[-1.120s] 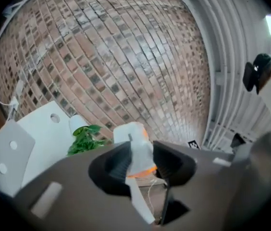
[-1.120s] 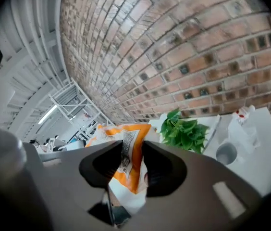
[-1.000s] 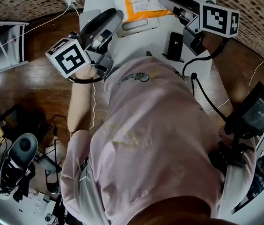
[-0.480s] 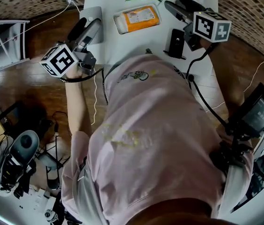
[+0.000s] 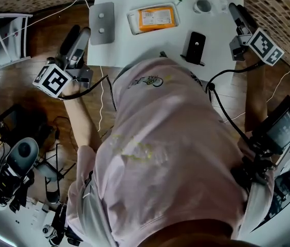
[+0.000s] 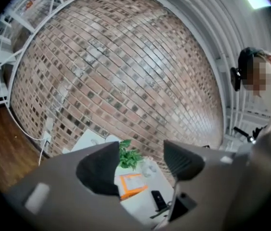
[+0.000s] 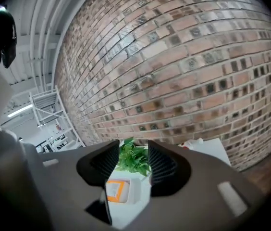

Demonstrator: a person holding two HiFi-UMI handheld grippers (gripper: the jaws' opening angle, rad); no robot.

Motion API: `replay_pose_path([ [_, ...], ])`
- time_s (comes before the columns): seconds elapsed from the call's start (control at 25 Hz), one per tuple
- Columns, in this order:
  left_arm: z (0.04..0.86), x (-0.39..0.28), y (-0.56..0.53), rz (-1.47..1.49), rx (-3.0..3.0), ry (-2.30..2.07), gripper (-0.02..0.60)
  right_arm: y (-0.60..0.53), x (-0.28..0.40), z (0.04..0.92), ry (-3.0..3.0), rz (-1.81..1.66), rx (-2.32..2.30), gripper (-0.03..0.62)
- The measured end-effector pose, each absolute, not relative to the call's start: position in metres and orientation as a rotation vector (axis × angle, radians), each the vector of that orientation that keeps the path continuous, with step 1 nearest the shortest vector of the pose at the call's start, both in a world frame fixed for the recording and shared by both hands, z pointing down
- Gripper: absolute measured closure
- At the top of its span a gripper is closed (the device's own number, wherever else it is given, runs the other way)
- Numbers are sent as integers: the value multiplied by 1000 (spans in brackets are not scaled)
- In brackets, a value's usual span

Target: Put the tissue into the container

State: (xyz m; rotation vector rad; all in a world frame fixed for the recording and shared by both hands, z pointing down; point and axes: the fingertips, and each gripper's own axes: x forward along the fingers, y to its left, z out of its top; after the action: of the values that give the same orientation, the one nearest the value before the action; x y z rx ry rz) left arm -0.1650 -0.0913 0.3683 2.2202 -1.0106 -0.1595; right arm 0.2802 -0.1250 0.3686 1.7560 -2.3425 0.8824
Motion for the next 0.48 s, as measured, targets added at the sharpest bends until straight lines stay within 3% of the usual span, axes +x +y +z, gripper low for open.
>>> replay_pose_path([
  [0.04,370,-161,-90,-116,2241,-1017,301,-122,284,374,-2323,896,1763,407],
  [0.16,391,-150,-86,27,2295,-1042,440,-108,297,394,-2251,910,1768,407],
  [0.24,416,-136,-77,141,2345,-1003,459,-94,309,419,-2160,880,1764,407],
  [0.36,482,-102,-49,505,2462,-886,578,-65,331,473,-1964,802,1693,407],
  [0.48,569,-70,-10,1042,2498,-686,578,-25,346,542,-1793,817,1563,407],
])
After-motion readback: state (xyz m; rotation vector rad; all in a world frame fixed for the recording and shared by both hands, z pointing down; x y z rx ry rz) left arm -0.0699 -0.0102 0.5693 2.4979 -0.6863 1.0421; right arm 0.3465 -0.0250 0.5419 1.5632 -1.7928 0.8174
